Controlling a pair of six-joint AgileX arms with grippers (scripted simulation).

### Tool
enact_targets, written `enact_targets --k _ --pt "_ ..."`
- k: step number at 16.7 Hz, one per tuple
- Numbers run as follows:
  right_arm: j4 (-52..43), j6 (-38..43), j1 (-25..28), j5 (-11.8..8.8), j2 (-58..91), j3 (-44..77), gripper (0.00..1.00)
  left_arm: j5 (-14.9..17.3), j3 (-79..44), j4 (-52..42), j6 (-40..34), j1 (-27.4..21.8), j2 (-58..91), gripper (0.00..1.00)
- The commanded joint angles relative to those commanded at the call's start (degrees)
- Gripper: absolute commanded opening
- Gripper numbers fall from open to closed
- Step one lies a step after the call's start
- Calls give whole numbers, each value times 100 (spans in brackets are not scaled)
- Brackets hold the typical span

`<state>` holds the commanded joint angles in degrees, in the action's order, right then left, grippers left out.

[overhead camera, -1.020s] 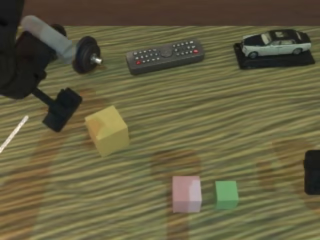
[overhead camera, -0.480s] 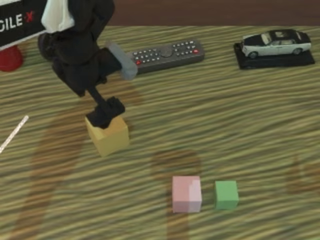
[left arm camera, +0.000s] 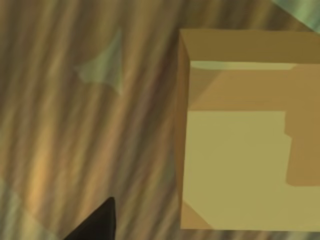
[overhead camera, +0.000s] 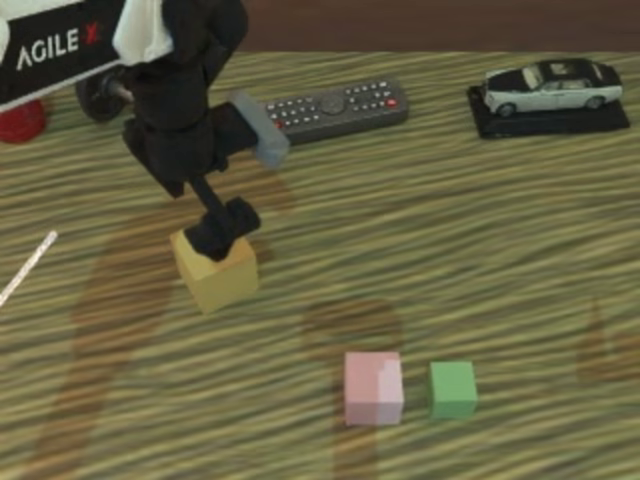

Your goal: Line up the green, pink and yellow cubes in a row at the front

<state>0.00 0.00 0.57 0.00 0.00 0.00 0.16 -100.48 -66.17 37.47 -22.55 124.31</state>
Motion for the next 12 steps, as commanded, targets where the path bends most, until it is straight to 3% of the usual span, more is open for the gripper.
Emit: enact_targets --k 4,12 --pt "0 0 0 0 0 0 100 1 167 234 9 14 84 100" --pt "0 0 0 0 0 0 100 6 1048 1708 17 9 660 100"
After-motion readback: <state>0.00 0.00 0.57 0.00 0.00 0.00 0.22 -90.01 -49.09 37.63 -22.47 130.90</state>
